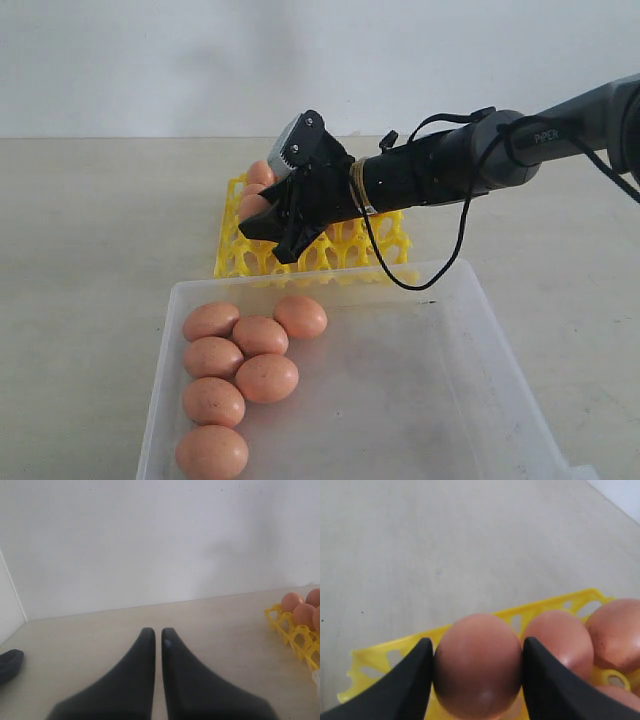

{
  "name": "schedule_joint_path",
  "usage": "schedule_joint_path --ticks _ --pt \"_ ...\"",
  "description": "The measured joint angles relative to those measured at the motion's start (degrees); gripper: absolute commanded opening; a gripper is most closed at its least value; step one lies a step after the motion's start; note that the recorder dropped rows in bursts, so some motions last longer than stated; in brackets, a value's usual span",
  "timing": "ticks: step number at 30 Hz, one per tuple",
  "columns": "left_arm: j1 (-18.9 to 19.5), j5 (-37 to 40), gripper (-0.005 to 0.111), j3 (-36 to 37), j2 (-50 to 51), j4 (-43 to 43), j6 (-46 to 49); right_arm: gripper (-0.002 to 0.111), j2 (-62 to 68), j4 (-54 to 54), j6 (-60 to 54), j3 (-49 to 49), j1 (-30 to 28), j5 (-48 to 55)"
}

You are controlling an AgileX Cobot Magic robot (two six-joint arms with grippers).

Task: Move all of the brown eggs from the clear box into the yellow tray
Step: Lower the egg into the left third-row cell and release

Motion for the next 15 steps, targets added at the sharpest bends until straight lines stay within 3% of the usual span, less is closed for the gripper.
schedule_joint_path --ticks 8,15 --pt "0.0 0.0 0.004 0.0 0.0 0.0 0.0 0.002 0.0 0.0 -0.5 0.0 0.0 0.9" --pt "0.0 0.0 0.004 0.0 0.0 0.0 0.0 0.037 0.0 0.0 -0.5 0.0 0.0 3.0"
